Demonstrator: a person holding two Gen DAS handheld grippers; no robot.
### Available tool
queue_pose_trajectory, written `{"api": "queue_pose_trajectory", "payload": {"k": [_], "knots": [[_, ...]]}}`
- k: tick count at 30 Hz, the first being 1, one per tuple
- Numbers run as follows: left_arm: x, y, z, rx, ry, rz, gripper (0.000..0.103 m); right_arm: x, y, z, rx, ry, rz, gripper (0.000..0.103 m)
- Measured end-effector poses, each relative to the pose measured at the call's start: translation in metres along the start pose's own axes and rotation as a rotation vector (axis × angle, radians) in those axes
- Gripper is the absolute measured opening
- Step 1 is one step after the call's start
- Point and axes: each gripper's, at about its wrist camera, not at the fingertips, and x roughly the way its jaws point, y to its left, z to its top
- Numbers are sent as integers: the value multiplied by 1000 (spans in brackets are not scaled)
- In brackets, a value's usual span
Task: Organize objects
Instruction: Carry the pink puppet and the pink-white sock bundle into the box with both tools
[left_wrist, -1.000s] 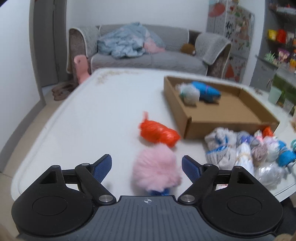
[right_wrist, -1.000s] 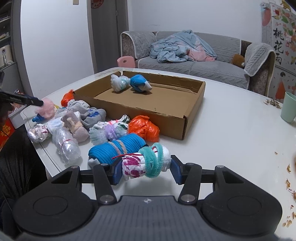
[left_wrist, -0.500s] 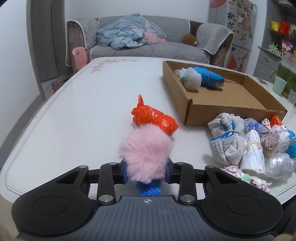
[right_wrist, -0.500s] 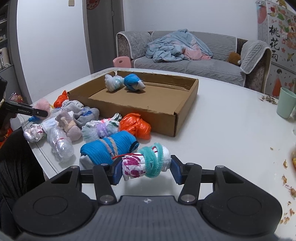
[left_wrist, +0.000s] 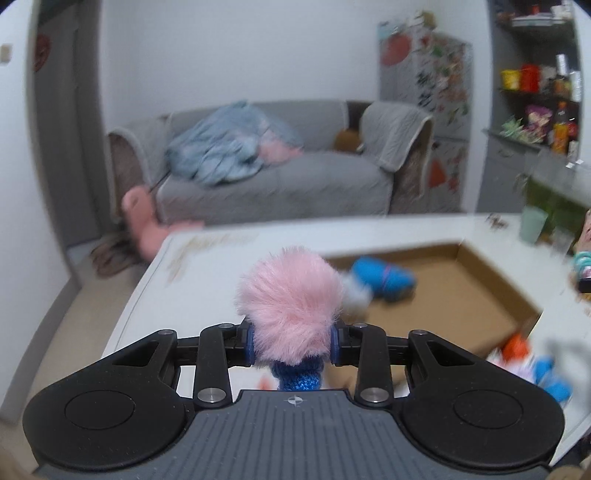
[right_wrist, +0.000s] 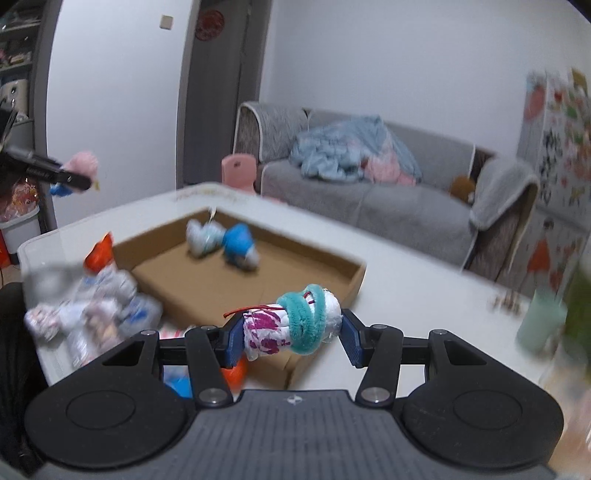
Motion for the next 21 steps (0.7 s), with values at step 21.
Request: {"api": "queue_pose_trajectory", "payload": {"k": [21], "knots": [[214,-145,68,-24,156,-282,41,140,-25,68,-143,69,56,48]]}}
